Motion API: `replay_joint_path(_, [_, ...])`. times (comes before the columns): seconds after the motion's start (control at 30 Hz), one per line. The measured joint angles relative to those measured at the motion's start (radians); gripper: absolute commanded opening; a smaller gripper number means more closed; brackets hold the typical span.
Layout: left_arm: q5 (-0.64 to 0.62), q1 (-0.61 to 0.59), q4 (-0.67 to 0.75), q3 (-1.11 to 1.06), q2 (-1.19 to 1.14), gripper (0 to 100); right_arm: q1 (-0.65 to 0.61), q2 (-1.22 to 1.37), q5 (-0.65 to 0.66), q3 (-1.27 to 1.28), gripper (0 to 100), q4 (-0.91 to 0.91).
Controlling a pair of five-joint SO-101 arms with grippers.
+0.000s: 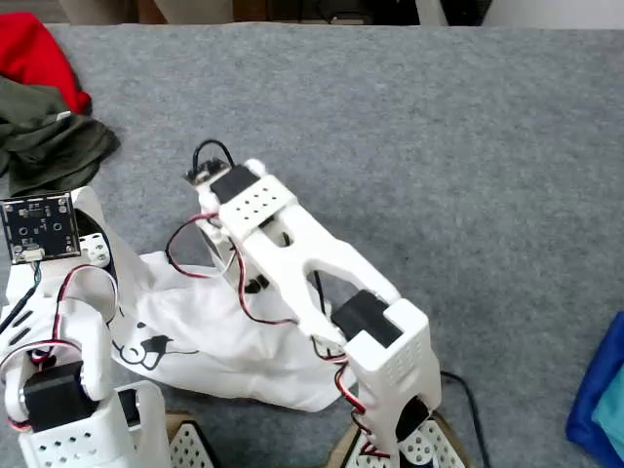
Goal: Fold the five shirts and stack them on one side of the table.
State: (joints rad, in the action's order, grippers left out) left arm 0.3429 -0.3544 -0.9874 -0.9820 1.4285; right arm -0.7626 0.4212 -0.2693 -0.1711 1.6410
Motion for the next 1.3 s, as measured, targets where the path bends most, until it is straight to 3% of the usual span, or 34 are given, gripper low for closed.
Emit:
replay_joint_path(0.27, [0.0, 0.0, 0.0, 0.0, 0.0, 2, 0.097, 0.0, 0.04, -0.186, 0.6, 0.112])
replay_joint_path(1.3, [0.0, 0.0, 0.0, 0.037, -0.002, 2, 0.006, 0.006, 0.029, -0.08, 4.7, 0.032])
